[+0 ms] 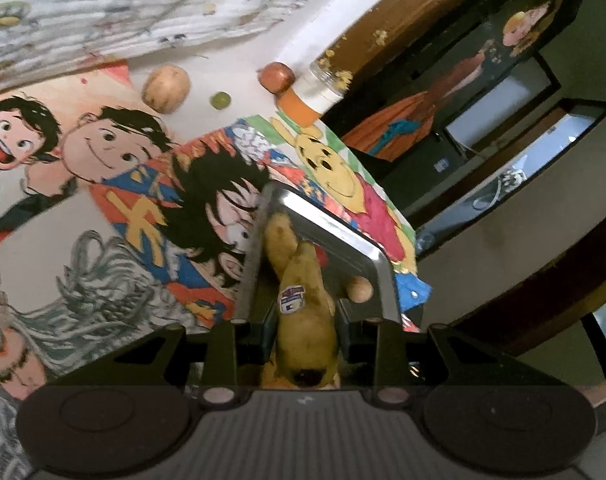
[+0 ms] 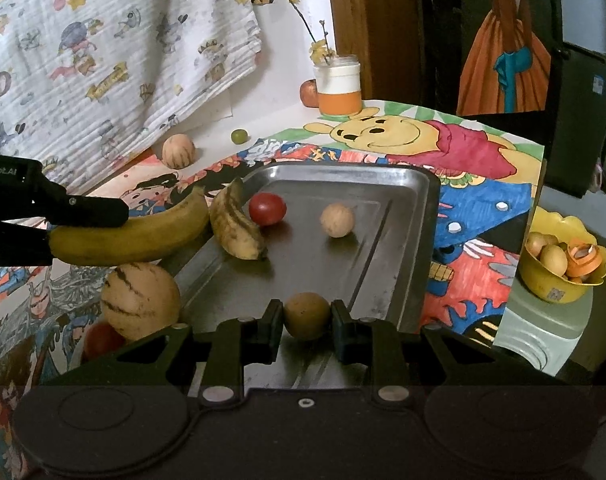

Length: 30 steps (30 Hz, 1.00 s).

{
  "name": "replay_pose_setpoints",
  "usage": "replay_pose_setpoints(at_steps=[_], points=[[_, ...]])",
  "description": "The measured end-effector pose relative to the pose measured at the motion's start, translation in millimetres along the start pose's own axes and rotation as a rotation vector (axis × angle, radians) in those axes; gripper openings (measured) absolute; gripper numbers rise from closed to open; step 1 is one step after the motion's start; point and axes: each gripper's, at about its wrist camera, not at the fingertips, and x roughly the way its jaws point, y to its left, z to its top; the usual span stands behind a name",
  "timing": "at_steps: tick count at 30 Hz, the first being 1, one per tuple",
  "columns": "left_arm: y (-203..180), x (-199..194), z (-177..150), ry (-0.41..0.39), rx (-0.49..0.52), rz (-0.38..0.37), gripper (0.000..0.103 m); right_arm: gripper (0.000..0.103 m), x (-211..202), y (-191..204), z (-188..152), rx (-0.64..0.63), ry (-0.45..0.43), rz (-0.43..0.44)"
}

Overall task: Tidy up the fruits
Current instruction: 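Carry the yellow banana over the metal tray with the left gripper, then lower the banana into the tray and open the left gripper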

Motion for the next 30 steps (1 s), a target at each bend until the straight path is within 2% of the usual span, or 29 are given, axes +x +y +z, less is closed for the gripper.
replay_pose_setpoints(at_steps=[14, 26, 30], points=[[0, 10, -4, -0.012, 0.043, 0.019, 0.035, 0.028, -1, 7, -1, 0.005, 0.000, -0.010], [12, 17, -11, 0.025, 0.013, 0.013, 0.039, 0.031, -2, 16, -5, -0.005, -0.002, -0.027], [13, 17, -11, 0.042, -0.003, 0.007, 0.047, 0.036, -4, 18, -4, -0.006, -0.005, -0.029]])
